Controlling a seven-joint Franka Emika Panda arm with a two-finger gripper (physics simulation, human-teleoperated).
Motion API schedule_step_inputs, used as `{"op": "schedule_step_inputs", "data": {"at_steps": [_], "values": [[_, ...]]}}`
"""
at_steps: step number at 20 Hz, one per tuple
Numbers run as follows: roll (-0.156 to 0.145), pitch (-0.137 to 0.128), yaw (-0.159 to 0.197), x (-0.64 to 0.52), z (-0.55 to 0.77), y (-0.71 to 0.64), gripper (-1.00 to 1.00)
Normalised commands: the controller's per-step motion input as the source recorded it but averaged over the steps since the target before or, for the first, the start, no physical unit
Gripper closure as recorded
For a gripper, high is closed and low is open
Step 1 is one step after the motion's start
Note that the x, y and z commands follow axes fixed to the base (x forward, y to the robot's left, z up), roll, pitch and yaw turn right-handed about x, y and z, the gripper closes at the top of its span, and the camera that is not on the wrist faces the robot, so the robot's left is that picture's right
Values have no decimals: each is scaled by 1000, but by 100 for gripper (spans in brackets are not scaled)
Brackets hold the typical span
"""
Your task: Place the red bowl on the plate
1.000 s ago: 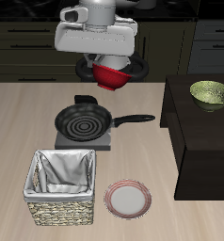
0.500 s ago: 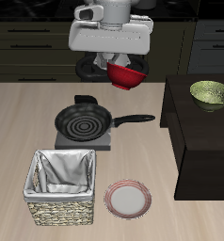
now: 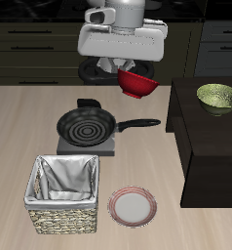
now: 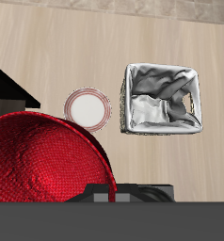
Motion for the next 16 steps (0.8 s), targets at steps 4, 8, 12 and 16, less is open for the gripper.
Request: {"op": "schedule_step_inputs", "data": {"at_steps": [4,8,12,16], "values": [[-5,1,-19,256,3,-48,100],[-4,5,8,380,-39,12,100],[-7,28,-1,293,-132,90,100],[15,14,6,207,-177,169,100]]}}
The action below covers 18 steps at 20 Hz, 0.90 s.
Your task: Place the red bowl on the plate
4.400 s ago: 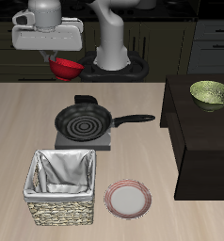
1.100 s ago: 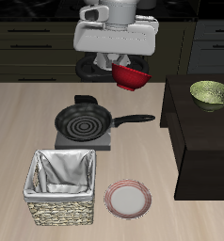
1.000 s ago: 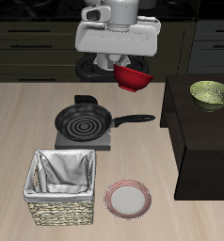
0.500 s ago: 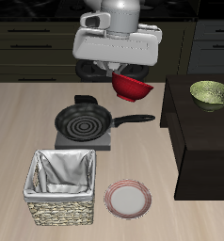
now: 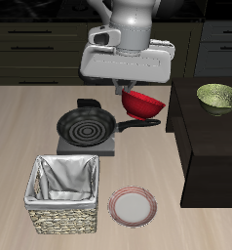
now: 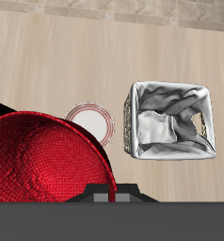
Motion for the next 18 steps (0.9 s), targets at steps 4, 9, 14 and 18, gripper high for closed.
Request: {"op": "schedule_step_inputs", "data": {"at_steps": [4,9,14,18], "values": [[-2,6,11,195,-97,139,100],[10,-7,10,220,-8,46,100],[-11,-12,0,216,-29,-13,100],[12,2,13,133,-260,4,100]]}}
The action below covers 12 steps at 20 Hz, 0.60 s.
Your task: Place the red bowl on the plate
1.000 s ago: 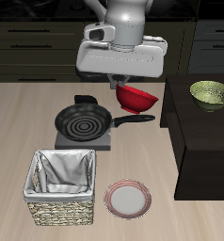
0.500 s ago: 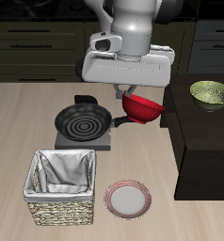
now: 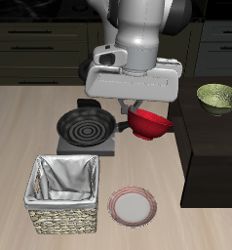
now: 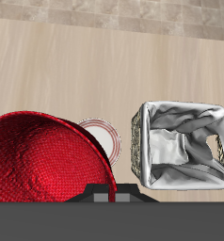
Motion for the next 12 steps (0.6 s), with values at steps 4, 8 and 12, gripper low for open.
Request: {"op": "schedule_step_inputs", "data": {"at_steps": [4,8,12], "values": [[4,28,3,81,-322,0,100],[-5,29,3,72,-278,-58,100],[-34,38,18,177,-403,-138,100]]}}
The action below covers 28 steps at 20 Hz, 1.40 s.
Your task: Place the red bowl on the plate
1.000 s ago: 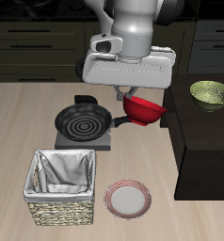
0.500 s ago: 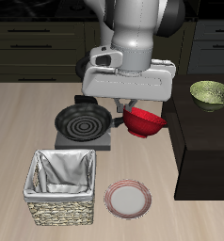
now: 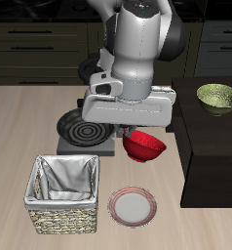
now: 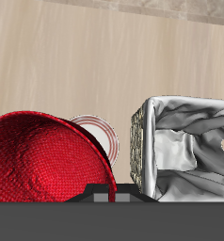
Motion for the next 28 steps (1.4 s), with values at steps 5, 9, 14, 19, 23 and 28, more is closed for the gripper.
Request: {"op": "schedule_step_inputs", "data": {"at_steps": [5,9,14,19,23,28], "values": [[-18,26,9,79,-232,29,100],[1,43,21,42,-388,190,100],[16,24,15,-37,-195,200,100],[-10,13,16,56,-146,87,100],[-1,8,7,-2,-86,1,100],[-8,12,9,68,-176,-15,100]]}}
